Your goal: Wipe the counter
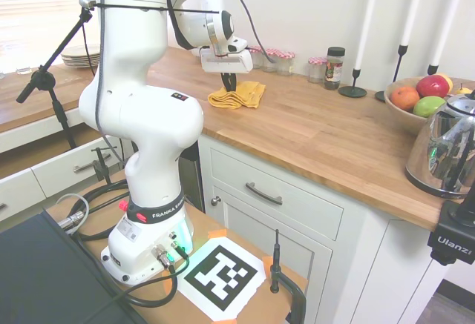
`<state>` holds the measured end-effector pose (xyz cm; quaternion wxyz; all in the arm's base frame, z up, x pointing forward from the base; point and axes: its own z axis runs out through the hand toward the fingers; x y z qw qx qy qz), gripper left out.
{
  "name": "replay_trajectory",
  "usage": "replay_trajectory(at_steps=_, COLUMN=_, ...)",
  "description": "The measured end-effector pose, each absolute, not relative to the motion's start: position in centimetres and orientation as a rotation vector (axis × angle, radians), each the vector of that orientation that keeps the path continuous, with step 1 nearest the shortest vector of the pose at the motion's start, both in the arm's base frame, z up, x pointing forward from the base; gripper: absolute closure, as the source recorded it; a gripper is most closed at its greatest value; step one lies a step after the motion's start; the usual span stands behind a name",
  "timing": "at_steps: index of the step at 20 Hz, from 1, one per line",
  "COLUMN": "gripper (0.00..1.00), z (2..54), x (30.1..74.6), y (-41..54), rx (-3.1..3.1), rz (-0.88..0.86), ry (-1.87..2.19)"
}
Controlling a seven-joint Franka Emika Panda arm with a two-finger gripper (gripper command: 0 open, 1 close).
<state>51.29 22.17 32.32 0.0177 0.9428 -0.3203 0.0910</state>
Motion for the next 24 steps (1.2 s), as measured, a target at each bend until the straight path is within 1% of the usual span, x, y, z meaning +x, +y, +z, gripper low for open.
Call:
replay_trajectory(at_steps=4, gripper=1.00, z=32.4, x=52.6, y=19.2, rx=2.927, rz=0.257, ry=-1.066)
replay_trajectory(at_steps=15, gripper=1.00, z=32.6, x=56.1, y=5.8, rx=2.912, rz=0.210, ry=-1.285)
replay_trajectory(at_steps=24, gripper=1.00, z=32.7, x=57.1, y=-8.7, rx=2.851, rz=0.198, ry=-1.470)
